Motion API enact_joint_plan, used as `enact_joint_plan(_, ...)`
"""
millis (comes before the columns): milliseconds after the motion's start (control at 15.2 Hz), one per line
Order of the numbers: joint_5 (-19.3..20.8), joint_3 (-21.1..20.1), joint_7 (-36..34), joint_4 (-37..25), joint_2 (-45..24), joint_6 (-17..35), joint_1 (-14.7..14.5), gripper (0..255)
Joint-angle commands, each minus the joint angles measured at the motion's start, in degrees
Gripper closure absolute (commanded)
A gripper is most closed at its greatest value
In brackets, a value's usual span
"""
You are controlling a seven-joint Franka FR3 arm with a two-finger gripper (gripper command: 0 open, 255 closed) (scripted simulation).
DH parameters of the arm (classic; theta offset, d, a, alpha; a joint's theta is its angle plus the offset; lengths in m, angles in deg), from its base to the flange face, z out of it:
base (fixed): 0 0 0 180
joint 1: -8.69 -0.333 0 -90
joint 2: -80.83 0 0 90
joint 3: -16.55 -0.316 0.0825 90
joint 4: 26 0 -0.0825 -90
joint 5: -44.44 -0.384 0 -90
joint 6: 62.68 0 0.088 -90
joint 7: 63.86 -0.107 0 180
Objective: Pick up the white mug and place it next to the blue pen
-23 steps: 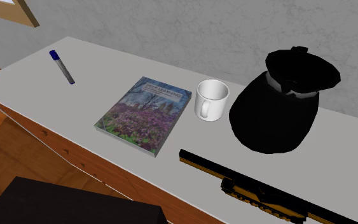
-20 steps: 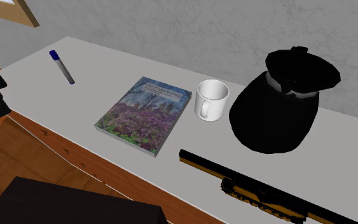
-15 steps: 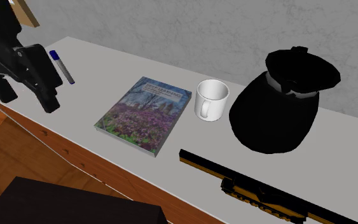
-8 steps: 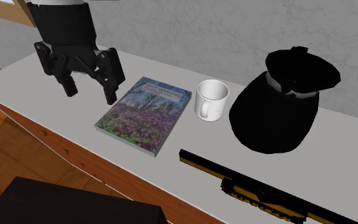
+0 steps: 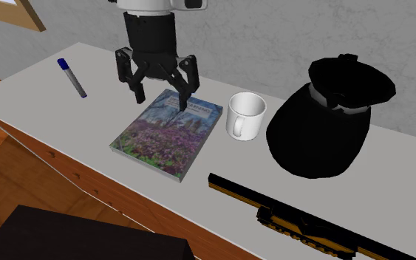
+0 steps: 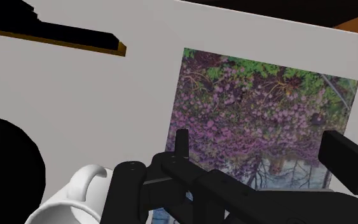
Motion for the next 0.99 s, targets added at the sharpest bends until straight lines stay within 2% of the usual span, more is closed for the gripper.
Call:
enact_joint_plan(0,-0.5,0.9,1.7,-3.5,-4.6,1.3,0.5,0)
enact_joint_plan(462,-3.5,2.8,7.9,-18.2,-19.6,2.0,3.6,0)
enact_joint_plan(858,-6.5,3.1,12.0,-34.2,-33.0,-0.4,7.3,0)
enact_joint_plan(924,-6.5,3.1,12.0,-33.4,-33.0,0.4,7.3,0)
